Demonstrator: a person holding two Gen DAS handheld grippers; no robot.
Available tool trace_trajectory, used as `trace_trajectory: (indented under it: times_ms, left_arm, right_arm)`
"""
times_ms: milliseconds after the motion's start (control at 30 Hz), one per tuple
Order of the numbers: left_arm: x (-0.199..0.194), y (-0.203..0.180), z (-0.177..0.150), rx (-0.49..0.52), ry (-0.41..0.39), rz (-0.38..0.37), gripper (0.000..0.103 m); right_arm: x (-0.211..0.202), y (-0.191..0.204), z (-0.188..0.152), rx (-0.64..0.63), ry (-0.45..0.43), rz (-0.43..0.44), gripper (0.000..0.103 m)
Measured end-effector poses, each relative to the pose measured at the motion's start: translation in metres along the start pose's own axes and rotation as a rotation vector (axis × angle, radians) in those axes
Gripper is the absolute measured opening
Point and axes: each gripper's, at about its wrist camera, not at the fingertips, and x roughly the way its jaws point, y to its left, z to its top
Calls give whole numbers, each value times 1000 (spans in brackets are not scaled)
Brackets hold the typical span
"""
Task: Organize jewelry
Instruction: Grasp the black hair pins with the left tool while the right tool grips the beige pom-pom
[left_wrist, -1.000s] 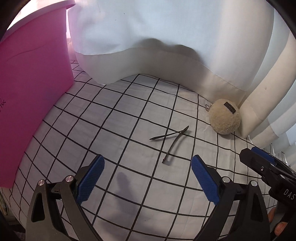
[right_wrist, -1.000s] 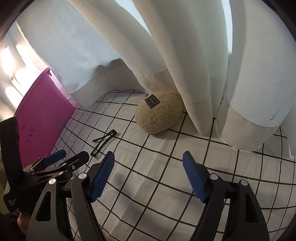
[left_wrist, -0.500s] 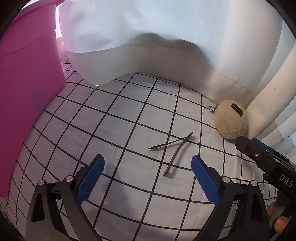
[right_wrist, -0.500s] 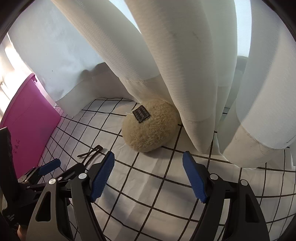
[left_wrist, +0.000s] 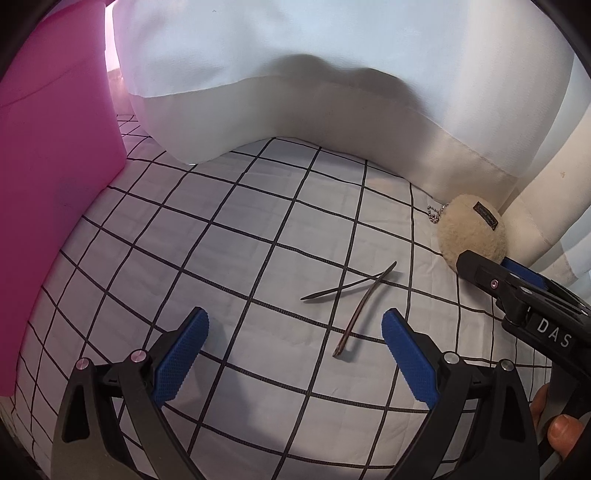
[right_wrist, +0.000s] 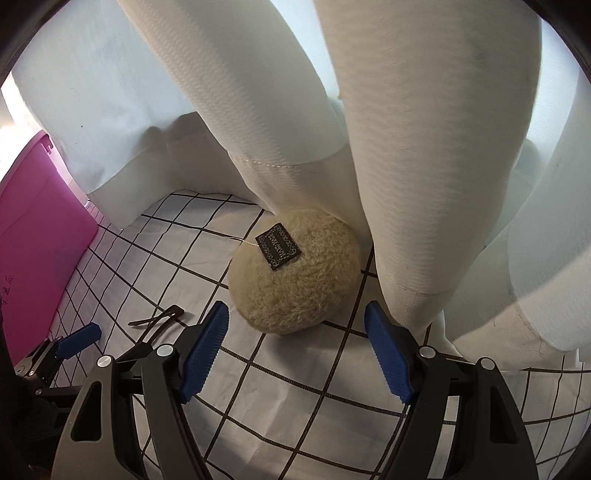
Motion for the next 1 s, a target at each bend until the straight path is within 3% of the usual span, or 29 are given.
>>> trace_trajectory:
  times_ms: [833,1000]
  left_arm:
    - [24,-18,24,28,-67,88,94]
    - [25,-19,27,27,-74,94,89]
  right_arm:
    - [32,18,21,-52,-29,-82,73]
    - [36,20,21,-67,-42,-77,72]
